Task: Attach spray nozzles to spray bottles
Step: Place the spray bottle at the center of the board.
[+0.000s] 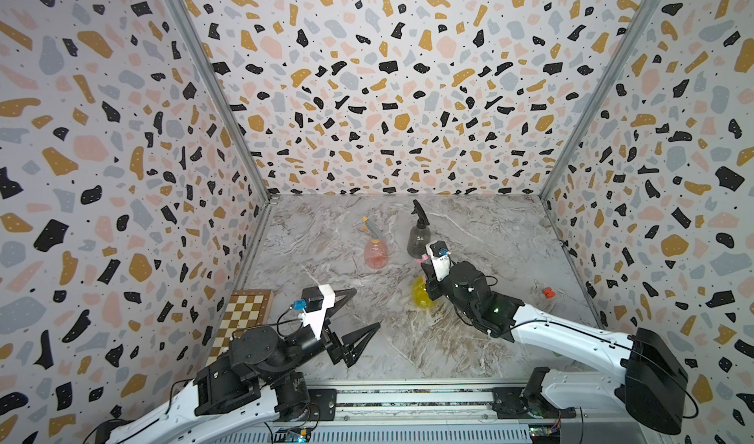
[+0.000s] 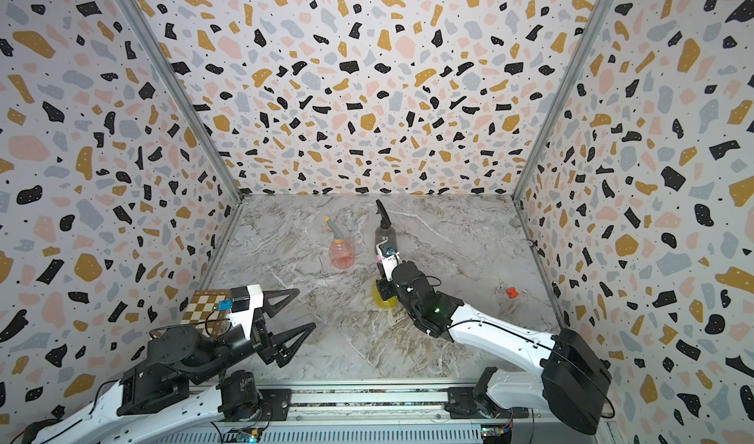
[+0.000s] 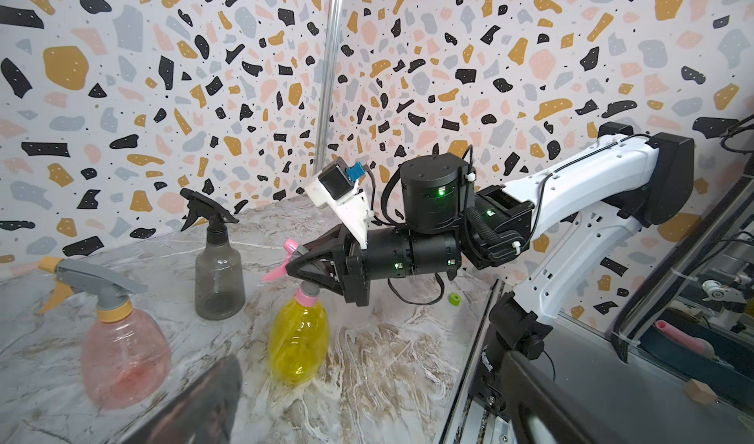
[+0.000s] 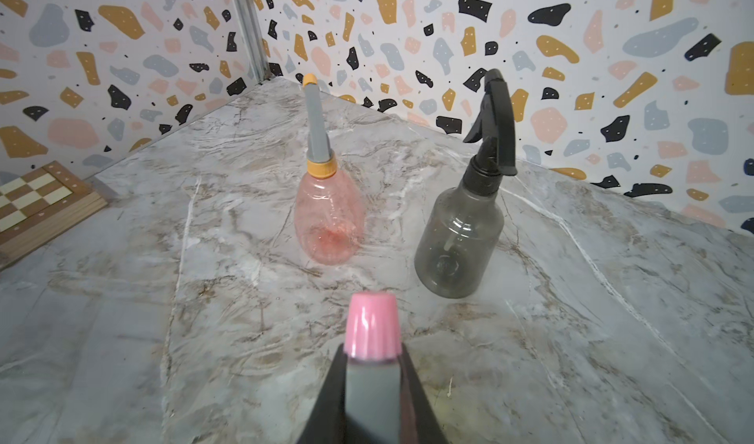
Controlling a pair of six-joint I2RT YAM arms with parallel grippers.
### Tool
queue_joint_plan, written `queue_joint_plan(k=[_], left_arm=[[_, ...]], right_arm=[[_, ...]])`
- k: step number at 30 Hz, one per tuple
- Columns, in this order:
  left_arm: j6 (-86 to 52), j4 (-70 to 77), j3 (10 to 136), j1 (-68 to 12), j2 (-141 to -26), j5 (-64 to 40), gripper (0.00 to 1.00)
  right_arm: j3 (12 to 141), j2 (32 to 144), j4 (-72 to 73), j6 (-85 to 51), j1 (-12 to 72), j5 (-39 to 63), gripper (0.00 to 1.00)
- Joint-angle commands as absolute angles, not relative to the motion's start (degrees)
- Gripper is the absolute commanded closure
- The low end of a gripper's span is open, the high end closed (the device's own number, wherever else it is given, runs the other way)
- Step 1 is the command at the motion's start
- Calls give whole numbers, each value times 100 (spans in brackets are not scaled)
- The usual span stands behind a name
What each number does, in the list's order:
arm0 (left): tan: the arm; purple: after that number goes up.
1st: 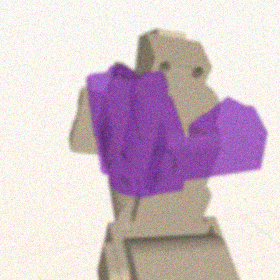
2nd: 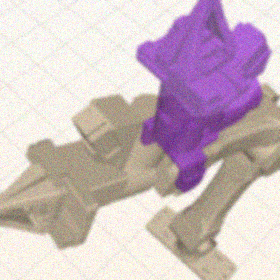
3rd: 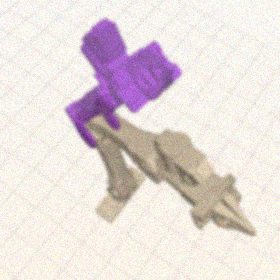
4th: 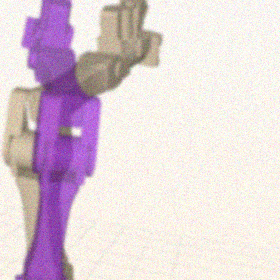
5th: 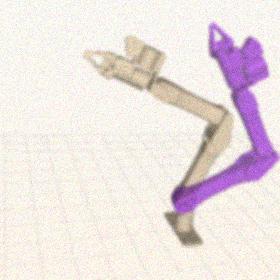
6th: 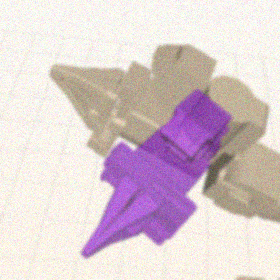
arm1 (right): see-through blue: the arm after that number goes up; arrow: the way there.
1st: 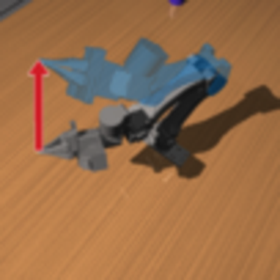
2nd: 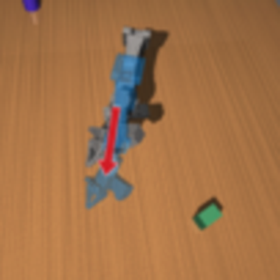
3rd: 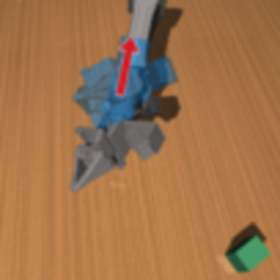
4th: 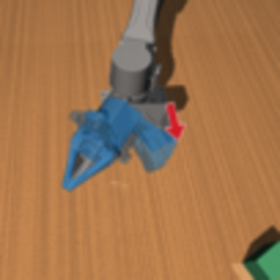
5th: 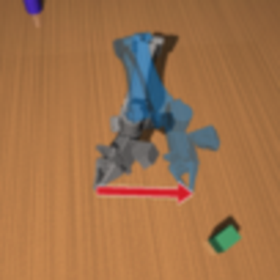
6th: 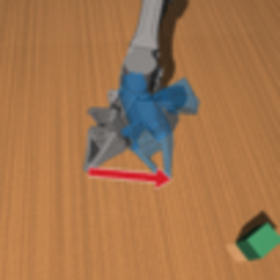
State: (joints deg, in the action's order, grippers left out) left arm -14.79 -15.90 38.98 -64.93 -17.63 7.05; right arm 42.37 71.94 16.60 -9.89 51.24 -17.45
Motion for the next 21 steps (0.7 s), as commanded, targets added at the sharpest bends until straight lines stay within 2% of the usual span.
queue_joint_plan(k=[1, 10, 18, 21], left_arm=[[-1455, -1457, 3836, -6478, -1755, 782, 1], [-1413, -1532, 3884, -6478, -1819, 747, 1], [-1387, -1547, 3901, -6478, -1825, 742, 1], [-1389, -1541, 3909, -6478, -1837, 732, 1]], right_arm=[[4502, 7444, 2227, -1103, 4989, -1524, 100], [4885, 8193, 2041, -1321, 4957, -1826, 100], [4881, 8165, 1905, -1410, 4957, -1833, 58], [4946, 8127, 1813, -1402, 4956, -1819, 47]])
